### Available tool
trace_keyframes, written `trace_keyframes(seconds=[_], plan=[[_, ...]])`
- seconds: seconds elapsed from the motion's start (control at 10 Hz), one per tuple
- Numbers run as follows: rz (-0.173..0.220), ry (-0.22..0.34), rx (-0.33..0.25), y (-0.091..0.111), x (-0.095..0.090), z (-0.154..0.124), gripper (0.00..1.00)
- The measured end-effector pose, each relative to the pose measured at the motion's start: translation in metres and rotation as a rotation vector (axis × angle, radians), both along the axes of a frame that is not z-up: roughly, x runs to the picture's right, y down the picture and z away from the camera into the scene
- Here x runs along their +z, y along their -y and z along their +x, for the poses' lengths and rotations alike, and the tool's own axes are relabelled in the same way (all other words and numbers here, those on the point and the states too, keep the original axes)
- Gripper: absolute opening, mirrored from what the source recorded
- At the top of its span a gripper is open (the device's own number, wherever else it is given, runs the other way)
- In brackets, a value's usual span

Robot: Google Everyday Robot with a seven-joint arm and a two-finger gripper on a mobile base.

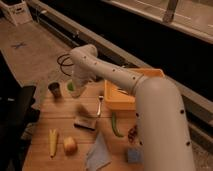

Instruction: Stack cups into tray

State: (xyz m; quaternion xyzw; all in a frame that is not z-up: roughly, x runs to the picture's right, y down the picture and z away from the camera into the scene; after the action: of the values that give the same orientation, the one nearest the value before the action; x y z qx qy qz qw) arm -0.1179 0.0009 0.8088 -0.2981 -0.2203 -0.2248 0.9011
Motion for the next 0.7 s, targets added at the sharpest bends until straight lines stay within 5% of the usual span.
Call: trace_keyframes(seconds=[0.4,0.7], plan=[[0.047,-0.149,0.125,0.062,-0.033,0.097,0.00],[0.068,-0.203,0.200,0.080,-0.049,0.137,0.00]])
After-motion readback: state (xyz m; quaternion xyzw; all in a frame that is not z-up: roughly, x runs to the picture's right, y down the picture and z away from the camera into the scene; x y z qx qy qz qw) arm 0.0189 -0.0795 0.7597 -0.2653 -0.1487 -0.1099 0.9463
